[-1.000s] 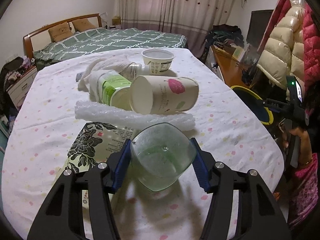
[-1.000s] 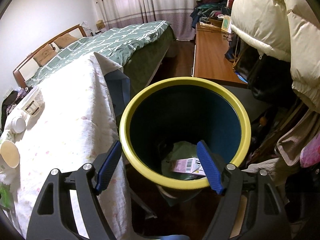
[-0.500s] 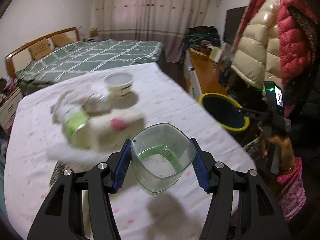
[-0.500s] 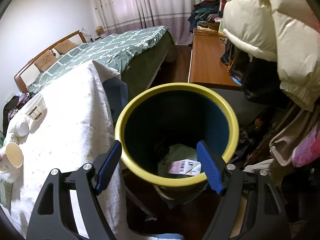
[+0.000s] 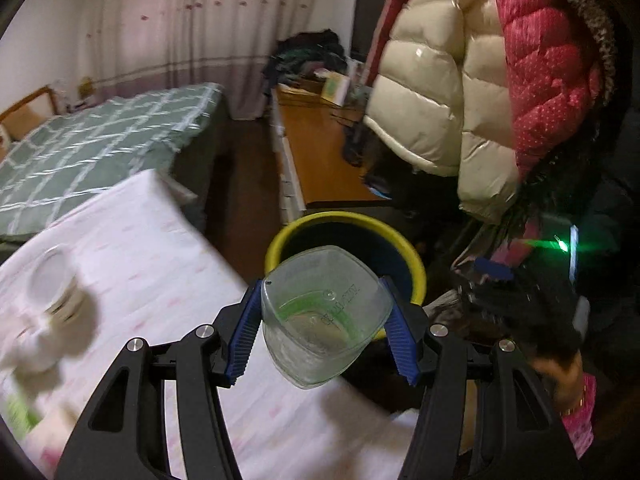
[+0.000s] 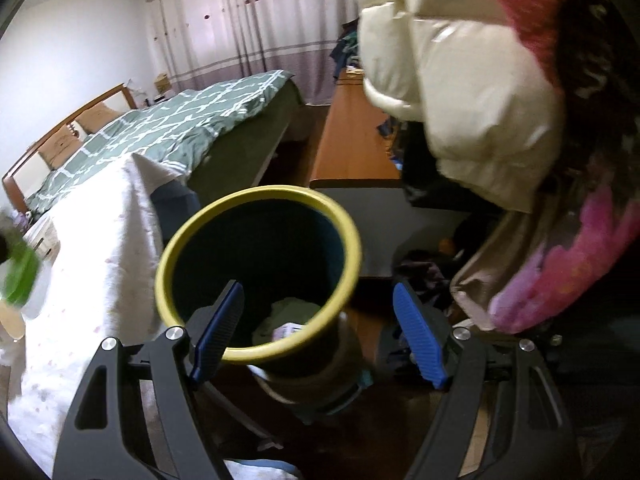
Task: Collect trash
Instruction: 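Carry the clear cup over the bin and open the left gripper, then grasp the white bowl by its rim with the right gripper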
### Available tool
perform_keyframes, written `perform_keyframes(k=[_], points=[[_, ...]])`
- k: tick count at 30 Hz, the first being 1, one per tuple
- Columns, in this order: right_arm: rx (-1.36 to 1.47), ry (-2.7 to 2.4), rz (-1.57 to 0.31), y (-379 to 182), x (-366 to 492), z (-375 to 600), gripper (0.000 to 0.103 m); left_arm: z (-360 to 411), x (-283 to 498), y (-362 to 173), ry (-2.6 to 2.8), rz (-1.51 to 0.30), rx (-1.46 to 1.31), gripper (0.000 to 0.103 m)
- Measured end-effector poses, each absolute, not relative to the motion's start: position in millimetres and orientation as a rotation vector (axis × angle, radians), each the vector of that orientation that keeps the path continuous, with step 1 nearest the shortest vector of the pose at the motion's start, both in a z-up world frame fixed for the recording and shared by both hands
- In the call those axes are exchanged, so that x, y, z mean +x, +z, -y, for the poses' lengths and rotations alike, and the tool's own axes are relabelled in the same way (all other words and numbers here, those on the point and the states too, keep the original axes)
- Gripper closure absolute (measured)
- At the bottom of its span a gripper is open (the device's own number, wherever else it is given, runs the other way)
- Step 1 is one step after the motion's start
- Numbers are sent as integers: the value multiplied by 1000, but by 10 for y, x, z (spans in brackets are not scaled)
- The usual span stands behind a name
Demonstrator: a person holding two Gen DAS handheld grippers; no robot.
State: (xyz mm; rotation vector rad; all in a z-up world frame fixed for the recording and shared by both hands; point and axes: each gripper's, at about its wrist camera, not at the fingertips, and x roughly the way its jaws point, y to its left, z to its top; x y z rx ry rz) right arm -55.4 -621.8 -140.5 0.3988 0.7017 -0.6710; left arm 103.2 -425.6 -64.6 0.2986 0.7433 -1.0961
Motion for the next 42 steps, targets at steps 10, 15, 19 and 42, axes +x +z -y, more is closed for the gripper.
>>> perform_keyframes(k=[10, 15, 19, 42], points=[[439, -707, -723, -1558, -765, 6425, 30, 5326, 1251, -1281, -1108, -873, 298, 46], [444, -713, -725, -1560, -795, 6412, 30, 5340, 1236, -1352, -1080, -889, 285, 28], [442, -703, -718, -1517, -797, 6357, 30, 5042, 1156, -1091, -1064, -848, 262, 24], [254, -243, -773, -1103, 797, 4822, 30, 974, 1003, -361, -438, -612, 119, 10]])
